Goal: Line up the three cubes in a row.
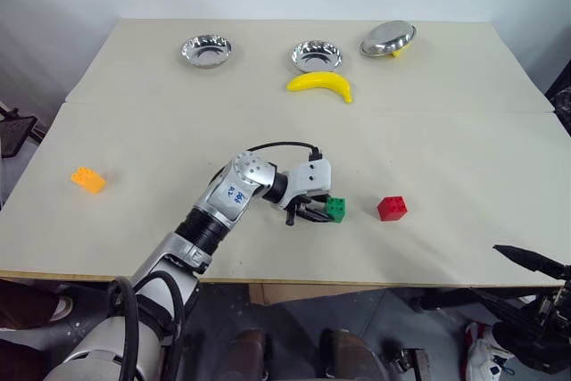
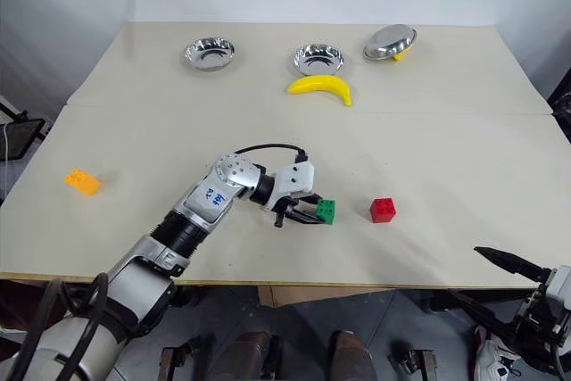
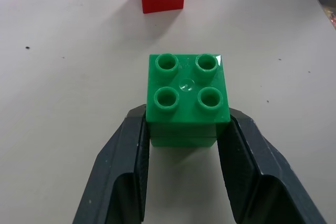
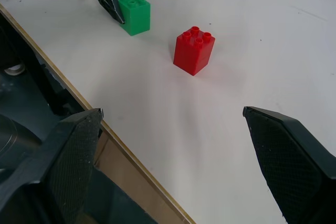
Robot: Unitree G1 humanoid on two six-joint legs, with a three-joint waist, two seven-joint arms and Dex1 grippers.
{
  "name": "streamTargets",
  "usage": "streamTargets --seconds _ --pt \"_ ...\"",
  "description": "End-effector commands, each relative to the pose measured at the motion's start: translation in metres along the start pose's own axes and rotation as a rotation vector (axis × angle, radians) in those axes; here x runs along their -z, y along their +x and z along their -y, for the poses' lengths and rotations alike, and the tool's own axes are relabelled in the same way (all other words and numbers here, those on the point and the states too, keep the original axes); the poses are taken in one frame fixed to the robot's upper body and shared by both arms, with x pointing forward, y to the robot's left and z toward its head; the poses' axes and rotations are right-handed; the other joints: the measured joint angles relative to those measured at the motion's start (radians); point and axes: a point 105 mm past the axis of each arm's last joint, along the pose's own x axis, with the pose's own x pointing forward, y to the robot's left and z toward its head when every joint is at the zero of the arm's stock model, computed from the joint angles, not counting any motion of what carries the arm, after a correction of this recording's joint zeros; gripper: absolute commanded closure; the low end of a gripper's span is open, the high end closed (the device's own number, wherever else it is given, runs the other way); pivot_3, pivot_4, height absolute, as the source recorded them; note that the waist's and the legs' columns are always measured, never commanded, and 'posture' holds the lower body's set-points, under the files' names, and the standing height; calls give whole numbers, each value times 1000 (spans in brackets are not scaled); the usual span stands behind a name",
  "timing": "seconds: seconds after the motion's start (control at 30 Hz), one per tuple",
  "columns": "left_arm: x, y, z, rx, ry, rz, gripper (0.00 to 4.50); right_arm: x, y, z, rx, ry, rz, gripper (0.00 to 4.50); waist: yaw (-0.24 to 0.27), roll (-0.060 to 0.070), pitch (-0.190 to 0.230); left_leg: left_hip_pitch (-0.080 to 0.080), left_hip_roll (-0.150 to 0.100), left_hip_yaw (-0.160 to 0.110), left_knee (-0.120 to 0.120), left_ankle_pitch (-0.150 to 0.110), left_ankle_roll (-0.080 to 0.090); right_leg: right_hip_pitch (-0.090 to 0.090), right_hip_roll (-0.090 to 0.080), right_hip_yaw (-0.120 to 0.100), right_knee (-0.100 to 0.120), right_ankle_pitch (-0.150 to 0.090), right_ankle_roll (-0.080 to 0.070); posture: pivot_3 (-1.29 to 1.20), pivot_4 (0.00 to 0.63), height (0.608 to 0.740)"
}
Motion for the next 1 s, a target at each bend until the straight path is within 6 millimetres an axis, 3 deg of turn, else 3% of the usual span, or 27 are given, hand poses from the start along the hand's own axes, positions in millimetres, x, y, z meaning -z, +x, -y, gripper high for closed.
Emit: streamTargets --seconds 0.03,0.2,0.37,0.5,0.6,0.73,0.83,0.9,1.0 --pt "10 0 3 5 -42 -36 3017 -6 1 1 10 -23 29 0 0 0 0 0 0 0 0 0 0 0 0 0 0 0 0 0 150 740" --pt "8 4 4 1 -73 -22 3017 -6 7 2 -5 -25 37 0 1 0 0 0 0 0 0 0 0 0 0 0 0 0 0 0 150 740" --pt "3 -1 1 -8 -95 17 1405 -6 9 3 -9 -29 40 0 2 0 0 0 0 0 0 0 0 0 0 0 1 0 0 0 150 740" --pt "-4 -18 -5 -34 -76 69 175 -5 11 5 -17 -26 40 0 -1 0 0 0 0 -1 1 0 0 0 0 0 1 0 0 0 150 740" --pt "-5 -37 -11 -57 -30 106 175 -4 16 7 -31 -28 44 0 -2 0 0 0 0 -1 0 0 0 -1 0 0 2 0 0 0 150 740" --pt "-25 -103 -13 -134 125 344 175 -6 30 12 -84 -22 73 0 -7 0 0 0 0 0 1 1 -1 -1 0 0 2 0 0 0 150 740" --pt "-24 -154 -16 -271 160 446 175 -12 44 17 -127 -6 110 0 -12 1 0 0 1 0 1 1 -1 -3 0 0 4 0 0 0 150 740" --pt "-18 -180 -18 -379 146 456 175 -16 53 18 -162 -1 130 0 -13 1 0 0 1 0 1 1 -1 -3 0 0 5 0 0 0 150 740" --pt "7 -216 -6 -565 90 441 81 -27 71 21 -218 -17 190 0 -11 1 0 0 0 -1 1 1 -1 -2 -1 -1 6 0 0 0 150 740"
